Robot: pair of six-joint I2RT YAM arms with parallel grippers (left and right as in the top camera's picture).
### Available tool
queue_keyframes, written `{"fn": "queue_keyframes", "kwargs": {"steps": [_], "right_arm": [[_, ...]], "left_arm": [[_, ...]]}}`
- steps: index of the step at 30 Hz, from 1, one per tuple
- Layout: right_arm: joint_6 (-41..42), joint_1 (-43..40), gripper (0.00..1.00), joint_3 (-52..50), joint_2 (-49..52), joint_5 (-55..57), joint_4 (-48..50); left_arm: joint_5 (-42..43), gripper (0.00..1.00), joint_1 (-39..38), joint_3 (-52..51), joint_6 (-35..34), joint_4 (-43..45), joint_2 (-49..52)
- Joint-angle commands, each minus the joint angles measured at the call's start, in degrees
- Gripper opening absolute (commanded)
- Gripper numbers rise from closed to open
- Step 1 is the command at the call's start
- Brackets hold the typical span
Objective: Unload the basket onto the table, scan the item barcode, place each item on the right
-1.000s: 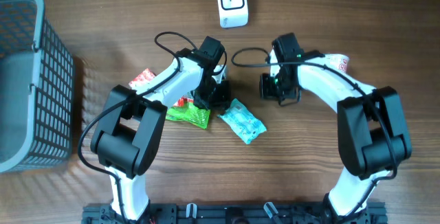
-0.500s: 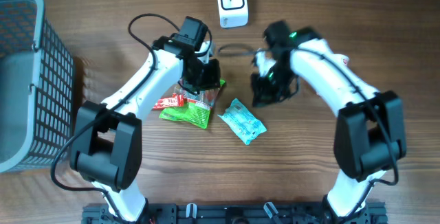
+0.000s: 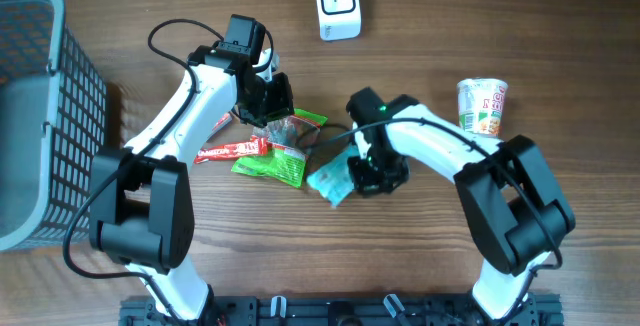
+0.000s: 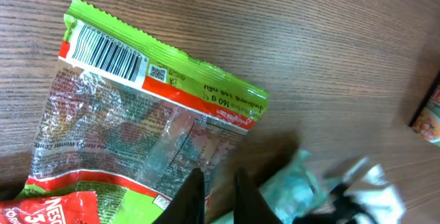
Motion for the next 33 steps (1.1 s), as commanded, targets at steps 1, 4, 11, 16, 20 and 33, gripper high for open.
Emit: {"fn": "queue_keyframes", "kwargs": {"steps": [1,4,11,16,20,33], "right_arm": [[-5.1,-1.7,0.08,4.2,0.2,-2.5,-2.5],[-6.0,-2.8,0.12,8.7,0.2,-4.1,-8.5],[-7.5,-10.4,0.58,13.9,0.2,-4.1,-6.7],[-12.0,-12.5,0.37,13.7,0.3,-12.1,0.0],[-11.7,-11.2,0.44,12.5,0.3,-10.4,2.9],[-11.9,-11.2,0.30,3.0,0.3,-10.4,5.0]], "left_arm": [[0.8,0.09,0.1,0.4,0.3,-3.0,0.8],[5.6,0.04,0.1,0.4,4.3,-8.4,0.8],[6.4,0.04,-3.5,-4.1,4.7,-15.7,0.8],[6.4,0.04,-9.6,-11.3,-0.8,-7.3,0.8],[6.1,0.04,-13.6,-15.4,-4.0,-1.7,0.8],[-4.4,0.06,-10.6,-16.3,-5.7,11.4,0.7]]}}
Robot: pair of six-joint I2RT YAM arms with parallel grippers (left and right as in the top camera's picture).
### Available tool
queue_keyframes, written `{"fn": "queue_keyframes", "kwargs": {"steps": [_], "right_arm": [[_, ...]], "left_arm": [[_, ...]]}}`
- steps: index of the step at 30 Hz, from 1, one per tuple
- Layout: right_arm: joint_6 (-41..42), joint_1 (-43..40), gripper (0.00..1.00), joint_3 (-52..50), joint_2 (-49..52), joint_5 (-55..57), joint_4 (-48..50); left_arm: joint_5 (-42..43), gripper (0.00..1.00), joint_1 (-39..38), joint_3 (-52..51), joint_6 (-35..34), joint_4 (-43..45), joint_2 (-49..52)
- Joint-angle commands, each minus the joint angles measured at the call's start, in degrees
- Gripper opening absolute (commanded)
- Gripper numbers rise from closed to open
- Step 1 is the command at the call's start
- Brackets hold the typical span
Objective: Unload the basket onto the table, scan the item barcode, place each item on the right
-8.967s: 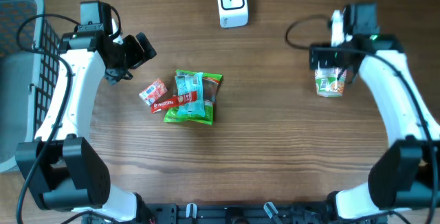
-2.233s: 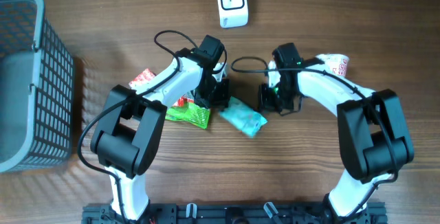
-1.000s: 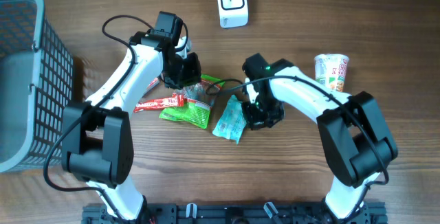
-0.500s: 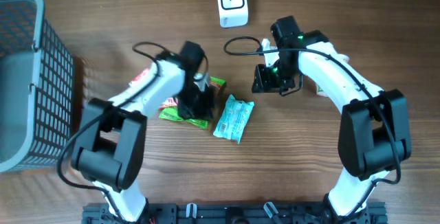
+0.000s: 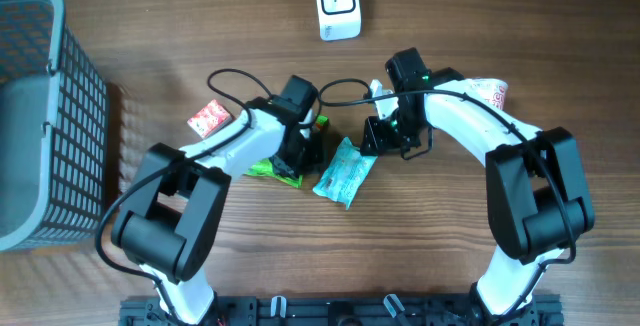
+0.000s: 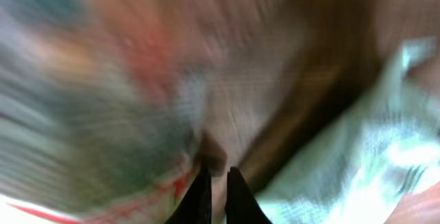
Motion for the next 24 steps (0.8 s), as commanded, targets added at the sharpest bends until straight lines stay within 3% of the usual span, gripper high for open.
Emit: {"fn": "queue_keyframes", "kwargs": {"steps": [1,4,9,11,14,20,24], "right_arm": [[-0.9,0.0,0.30,-0.7,0.3,-1.0,-2.6],[-0.7,0.0,0.34,-0.7,0.3,-1.1,-5.6],[-0.9,-0.5,0.51,-0.7,0.3,-1.0,-5.4],[-0.9,-0.8,0.60,-0.7,0.3,-1.1,-2.9],[-0.7,-0.8,0.66,-0.7,0.3,-1.1,-1.6],[0.7,-0.8,0.64,-3.8,0.3,-6.1,-1.0],[0.6,-0.8,0.56,-7.2,0.3,-12.9,1.7]], "left_arm": [[-2.4,0.06,3.2,0.6,0.9,1.7,0.4],[-2.3,0.06,4.9,4.2,3.8,0.0,0.2],[-2.0,0.06,6.4,14.0,3.5,-12.3,-0.3],[-1.8,0.05,5.9,14.4,3.3,-17.5,-0.3],[-1.7,0.06,4.9,12.7,3.3,-21.5,0.4],[1.7,0.08,1.1,5.8,3.2,-17.3,0.4],[3.8,0.05,-0.7,1.5,1.1,-9.7,0.5]]}}
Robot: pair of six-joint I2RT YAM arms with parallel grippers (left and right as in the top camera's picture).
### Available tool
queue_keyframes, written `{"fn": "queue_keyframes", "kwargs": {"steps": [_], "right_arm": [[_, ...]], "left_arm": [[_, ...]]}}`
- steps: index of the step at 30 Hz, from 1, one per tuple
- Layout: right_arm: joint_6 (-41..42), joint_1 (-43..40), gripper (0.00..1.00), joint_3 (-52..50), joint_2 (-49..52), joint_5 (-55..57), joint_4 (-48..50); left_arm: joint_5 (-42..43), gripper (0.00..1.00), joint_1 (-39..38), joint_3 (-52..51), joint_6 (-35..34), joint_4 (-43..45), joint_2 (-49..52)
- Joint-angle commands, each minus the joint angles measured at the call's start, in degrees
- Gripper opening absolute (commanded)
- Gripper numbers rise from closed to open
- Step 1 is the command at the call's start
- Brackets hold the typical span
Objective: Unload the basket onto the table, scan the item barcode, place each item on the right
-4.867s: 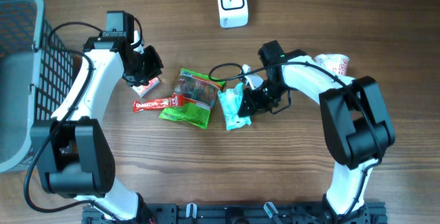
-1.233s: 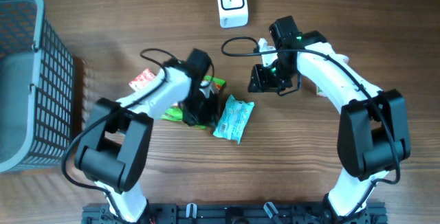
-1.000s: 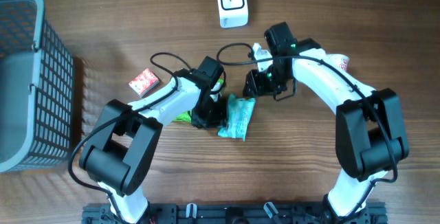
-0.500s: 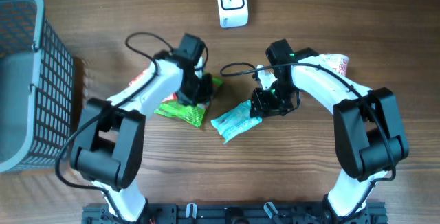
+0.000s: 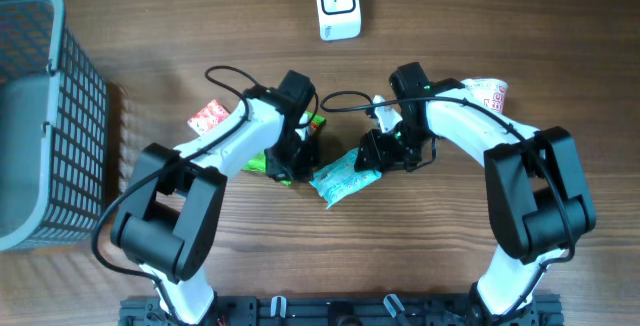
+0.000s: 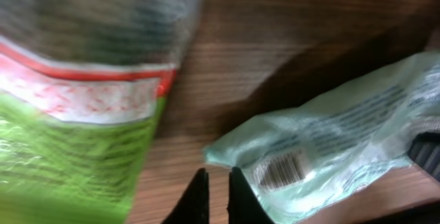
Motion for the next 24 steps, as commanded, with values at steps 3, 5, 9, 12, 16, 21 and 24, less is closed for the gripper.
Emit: {"fn": "queue_keyframes", "kwargs": {"steps": [3,5,9,12,16,21,24], "right_arm": [[0.4,-0.1,0.50,-3.0,0.3,-7.1,1.4],[0.3,-0.1,0.43,-3.0,0.3,-8.5,1.7],[0.1,-0.1,0.26,-3.0,0.3,-10.8,3.9],[-4.9,-0.2,0.04,-2.9,0.3,-14.0,4.9],[-8.1,-2.3,0.04,-2.9,-1.7,-16.6,5.1],[-11.8,-7.5,0.04,-2.4,-4.8,-18.5,3.1],[-25.9,-11.2,0.04,0.6,-6.5,-27.4,-6.2]], "left_arm": [[2.9,0.06,-1.8,-4.1,-1.8,7.3,0.5],[2.8,0.06,-2.3,-4.2,-1.8,8.5,0.5],[1.7,0.04,-2.5,-4.2,-1.8,8.8,0.5],[1.8,0.04,-2.5,-4.2,-1.6,8.6,0.4],[-0.3,0.04,0.1,-2.1,-1.6,7.8,-4.3],[-1.5,0.08,10.8,2.8,-1.6,6.7,-14.8],[-1.5,0.08,17.6,3.1,-1.6,6.4,-18.3]]}}
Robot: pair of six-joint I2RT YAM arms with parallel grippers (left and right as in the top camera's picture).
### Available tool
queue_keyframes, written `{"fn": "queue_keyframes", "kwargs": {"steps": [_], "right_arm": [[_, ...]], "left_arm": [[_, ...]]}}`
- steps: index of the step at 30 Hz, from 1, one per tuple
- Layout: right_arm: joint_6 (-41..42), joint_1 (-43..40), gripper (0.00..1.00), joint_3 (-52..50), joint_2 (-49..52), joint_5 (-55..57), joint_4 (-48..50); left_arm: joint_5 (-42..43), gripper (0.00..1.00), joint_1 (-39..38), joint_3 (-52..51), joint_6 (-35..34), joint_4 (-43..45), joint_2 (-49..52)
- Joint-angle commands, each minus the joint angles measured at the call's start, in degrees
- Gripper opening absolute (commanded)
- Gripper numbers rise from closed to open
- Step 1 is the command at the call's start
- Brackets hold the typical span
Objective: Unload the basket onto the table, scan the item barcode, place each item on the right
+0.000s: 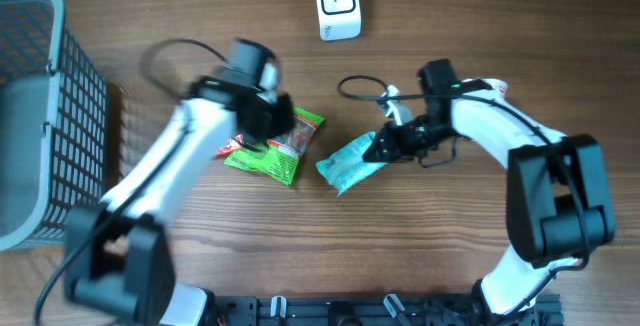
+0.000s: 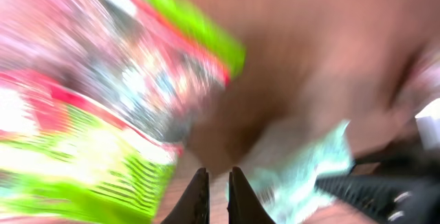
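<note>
The white barcode scanner [image 1: 337, 4] stands at the table's far edge. A pale teal packet [image 1: 345, 163] lies at mid-table with its right end raised, and my right gripper [image 1: 388, 144] is shut on that end. The teal packet [image 2: 302, 172] shows blurred in the left wrist view, with the right gripper's black body beside it. My left gripper [image 1: 274, 116] hovers over the top edge of a green snack packet [image 1: 272, 156]. Its fingers are almost together with nothing between them [image 2: 216, 171]. The green packet [image 2: 82, 128] fills the left of that view.
A grey mesh basket [image 1: 80, 116] stands along the left edge. A noodle cup [image 1: 496, 88] sits behind my right arm. A red packet's edge [image 1: 229, 148] peeks out left of the green packet. A black cable [image 1: 358, 86] loops between the arms.
My left gripper has moved from beside the teal packet up and left, over the green packet's top. My right gripper has shifted slightly right and back, with the teal packet's end lifted.
First my left gripper was over the green packet and my right gripper on the teal packet. Then the left was between the two packets and the right stood apart. After that the right met the teal packet's right end, and now holds it tilted.
</note>
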Motion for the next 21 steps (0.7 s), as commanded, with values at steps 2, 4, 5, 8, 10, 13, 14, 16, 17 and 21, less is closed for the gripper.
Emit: {"fn": "queue_keyframes", "kwargs": {"steps": [2,4,5,8,10,13,14,16,17,21], "right_arm": [[-17.7,-6.0,0.04,5.8,-6.1,-8.9,-12.2],[-21.7,-7.6,0.04,6.7,-9.4,-9.4,-16.6],[-23.2,-7.8,0.04,6.7,-11.2,-10.8,-17.5],[-24.5,-7.8,0.04,6.7,-16.3,-14.0,-17.9],[-24.5,-7.8,0.04,6.7,-19.2,-15.0,-17.9],[-24.4,-7.8,0.04,6.7,-23.2,-16.4,-17.6],[-24.3,-7.8,0.04,6.7,-24.0,-16.4,-17.4],[-24.2,-7.8,0.04,6.7,-25.5,-16.7,-17.4],[-24.2,-7.8,0.04,6.7,-25.8,-16.8,-17.4],[-17.1,-7.8,0.04,6.7,-25.9,-17.2,-15.6]], "left_arm": [[-0.7,0.08,11.9,1.3,-0.3,-1.3,-5.1],[0.6,0.07,15.8,1.3,0.4,-3.0,-5.1],[1.6,0.07,17.0,1.3,2.7,-3.1,-5.1],[1.9,0.12,18.8,1.3,5.7,-3.0,-5.1],[1.9,0.12,19.1,1.3,5.7,-2.9,-5.1],[1.8,0.12,19.1,1.3,5.7,-2.4,-5.1],[1.8,0.12,19.1,1.3,5.7,-2.1,-5.1],[1.8,0.12,19.1,1.3,5.7,-1.7,-5.1],[1.8,0.12,19.1,1.3,5.7,-1.6,-5.1],[1.1,0.12,19.1,1.3,5.7,-1.4,-5.1]]}}
